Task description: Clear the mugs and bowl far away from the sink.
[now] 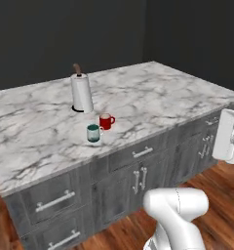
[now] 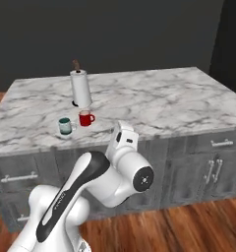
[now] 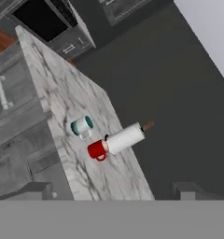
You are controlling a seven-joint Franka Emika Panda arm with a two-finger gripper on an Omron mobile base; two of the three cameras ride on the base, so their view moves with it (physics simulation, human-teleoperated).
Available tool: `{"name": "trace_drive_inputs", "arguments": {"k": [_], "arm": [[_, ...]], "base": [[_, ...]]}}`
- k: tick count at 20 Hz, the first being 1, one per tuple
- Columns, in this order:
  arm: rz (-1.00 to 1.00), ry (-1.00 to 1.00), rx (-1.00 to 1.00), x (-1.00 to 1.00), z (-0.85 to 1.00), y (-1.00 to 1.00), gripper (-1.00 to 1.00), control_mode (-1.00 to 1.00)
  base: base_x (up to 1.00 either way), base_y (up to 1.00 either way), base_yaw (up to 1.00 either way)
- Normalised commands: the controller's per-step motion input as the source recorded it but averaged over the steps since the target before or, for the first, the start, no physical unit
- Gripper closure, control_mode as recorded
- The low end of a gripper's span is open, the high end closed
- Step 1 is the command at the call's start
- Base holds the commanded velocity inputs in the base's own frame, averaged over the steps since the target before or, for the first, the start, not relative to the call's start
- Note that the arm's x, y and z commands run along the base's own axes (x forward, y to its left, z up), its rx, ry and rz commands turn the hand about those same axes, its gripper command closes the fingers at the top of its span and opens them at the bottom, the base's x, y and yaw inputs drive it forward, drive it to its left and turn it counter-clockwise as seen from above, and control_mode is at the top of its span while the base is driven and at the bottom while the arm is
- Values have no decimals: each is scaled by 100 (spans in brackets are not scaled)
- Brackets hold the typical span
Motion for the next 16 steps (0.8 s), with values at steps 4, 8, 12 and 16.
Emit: {"name": "trace_drive_inputs", "arguments": {"k": [4, 8, 12, 16], "arm": [[0, 0, 0, 0, 0, 0, -100, 100], [0, 0, 0, 0, 0, 0, -100, 100], [0, 0, 0, 0, 0, 0, -100, 100], [0, 0, 0, 0, 0, 0, -100, 100]], "base": [[0, -47, -46], [4, -51, -46], [10, -49, -46], [14, -55, -48]]}}
